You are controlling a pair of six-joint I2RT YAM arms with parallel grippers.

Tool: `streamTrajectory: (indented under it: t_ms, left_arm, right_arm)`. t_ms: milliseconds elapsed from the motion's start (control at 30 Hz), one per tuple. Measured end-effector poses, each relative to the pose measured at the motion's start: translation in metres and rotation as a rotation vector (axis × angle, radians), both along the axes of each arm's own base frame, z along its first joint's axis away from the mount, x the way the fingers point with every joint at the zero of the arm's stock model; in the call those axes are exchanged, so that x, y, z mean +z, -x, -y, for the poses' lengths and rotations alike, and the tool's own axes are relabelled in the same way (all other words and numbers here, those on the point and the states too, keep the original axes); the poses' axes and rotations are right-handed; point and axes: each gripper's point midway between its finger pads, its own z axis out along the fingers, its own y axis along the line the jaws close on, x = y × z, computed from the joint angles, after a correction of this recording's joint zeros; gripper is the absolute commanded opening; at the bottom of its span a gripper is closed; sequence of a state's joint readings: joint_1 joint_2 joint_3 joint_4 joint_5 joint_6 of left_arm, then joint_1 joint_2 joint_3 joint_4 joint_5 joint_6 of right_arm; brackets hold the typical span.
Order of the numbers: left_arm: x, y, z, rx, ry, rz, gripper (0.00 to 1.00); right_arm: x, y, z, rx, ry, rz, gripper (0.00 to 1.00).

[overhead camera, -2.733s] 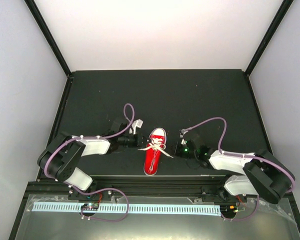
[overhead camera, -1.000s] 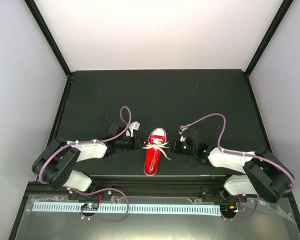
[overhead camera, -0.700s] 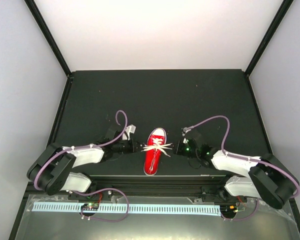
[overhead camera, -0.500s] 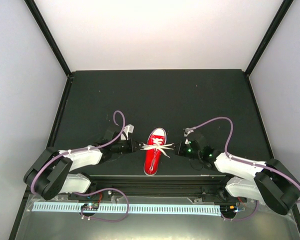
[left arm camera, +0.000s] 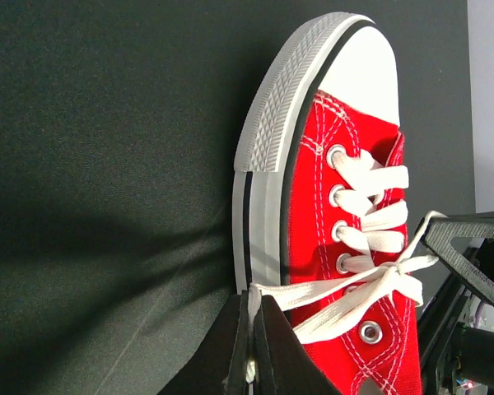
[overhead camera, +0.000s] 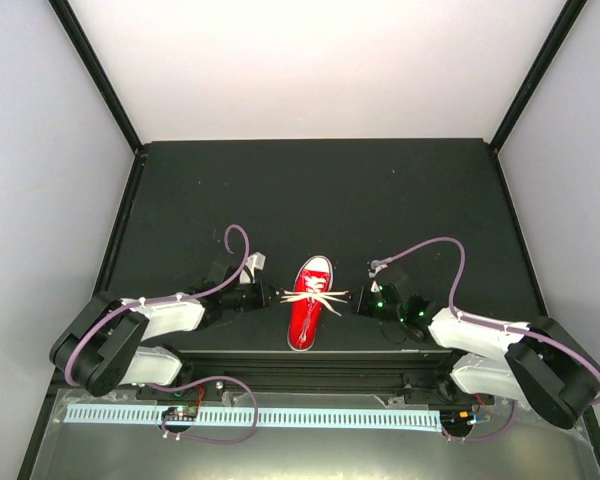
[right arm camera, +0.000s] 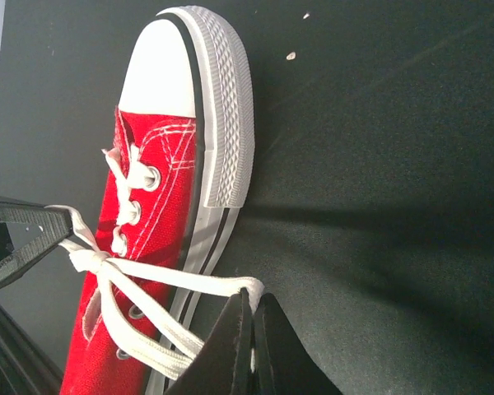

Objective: Tie the shoes

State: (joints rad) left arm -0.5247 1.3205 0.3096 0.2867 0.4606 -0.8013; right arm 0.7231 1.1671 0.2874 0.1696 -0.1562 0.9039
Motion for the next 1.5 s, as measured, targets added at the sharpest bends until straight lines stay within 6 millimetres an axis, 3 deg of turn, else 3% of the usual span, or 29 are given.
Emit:
streamTrajectory:
  t_ms: [333, 367, 433, 467, 533, 600, 733, 900, 1000, 1067, 1133, 1200, 1300, 1367, 1500]
  left_arm:
    - [0.001, -0.001, 0.000, 0.002, 0.007, 0.001, 0.04]
    - [0.001, -0.001, 0.000, 0.000, 0.009, 0.001, 0.16]
    - [0.002, -0.001, 0.000, -0.009, 0.012, 0.002, 0.55]
    - [0.001, 0.000, -0.001, -0.014, 0.008, 0.005, 0.70]
    - [0.000, 0.000, -0.004, -0.018, -0.003, 0.005, 0.85]
    - [0.007, 0.000, -0.004, -0.036, -0.018, 0.019, 0.97]
    - [0.047, -0.017, 0.005, -0.095, -0.032, 0.132, 0.99]
    - [0.099, -0.044, 0.020, -0.156, -0.042, 0.287, 0.99]
    - [0.100, -0.055, 0.022, -0.182, -0.074, 0.298, 0.99]
    - [0.093, -0.065, 0.018, -0.182, -0.104, 0.287, 0.99]
    - [0.087, -0.082, 0.002, -0.149, -0.130, 0.272, 0.99]
    - [0.086, -0.104, -0.027, -0.072, -0.146, 0.266, 0.99]
    - [0.090, -0.138, -0.095, 0.110, -0.160, 0.269, 0.99]
    - [0.095, -0.155, -0.151, 0.261, -0.174, 0.282, 0.99]
    - [0.100, -0.159, -0.259, 0.573, -0.283, 0.343, 0.99]
  right_arm:
    - [0.003, 0.000, -0.001, 0.001, -0.011, 0.008, 0.02]
    - [0.003, 0.000, -0.001, 0.005, -0.011, 0.010, 0.09]
    - [0.005, 0.001, -0.001, 0.018, -0.010, 0.023, 0.35]
    - [0.006, 0.001, 0.000, 0.019, -0.006, 0.026, 0.46]
    - [0.006, 0.000, 0.004, 0.033, 0.024, 0.037, 0.65]
    - [0.008, 0.000, 0.005, 0.046, 0.045, 0.044, 0.77]
    - [0.032, -0.010, -0.003, 0.086, 0.061, 0.098, 0.89]
    - [0.071, -0.031, -0.018, 0.133, 0.072, 0.186, 0.96]
    - [0.086, -0.052, -0.019, 0.131, 0.088, 0.215, 0.99]
    - [0.090, -0.071, -0.007, 0.098, 0.108, 0.226, 0.99]
    - [0.091, -0.092, 0.015, 0.046, 0.135, 0.234, 1.00]
    - [0.092, -0.112, 0.044, -0.021, 0.170, 0.241, 1.00]
    - [0.100, -0.142, 0.104, -0.161, 0.222, 0.263, 1.00]
    - [0.107, -0.155, 0.148, -0.266, 0.251, 0.282, 1.00]
    - [0.120, -0.161, 0.228, -0.475, 0.342, 0.351, 1.00]
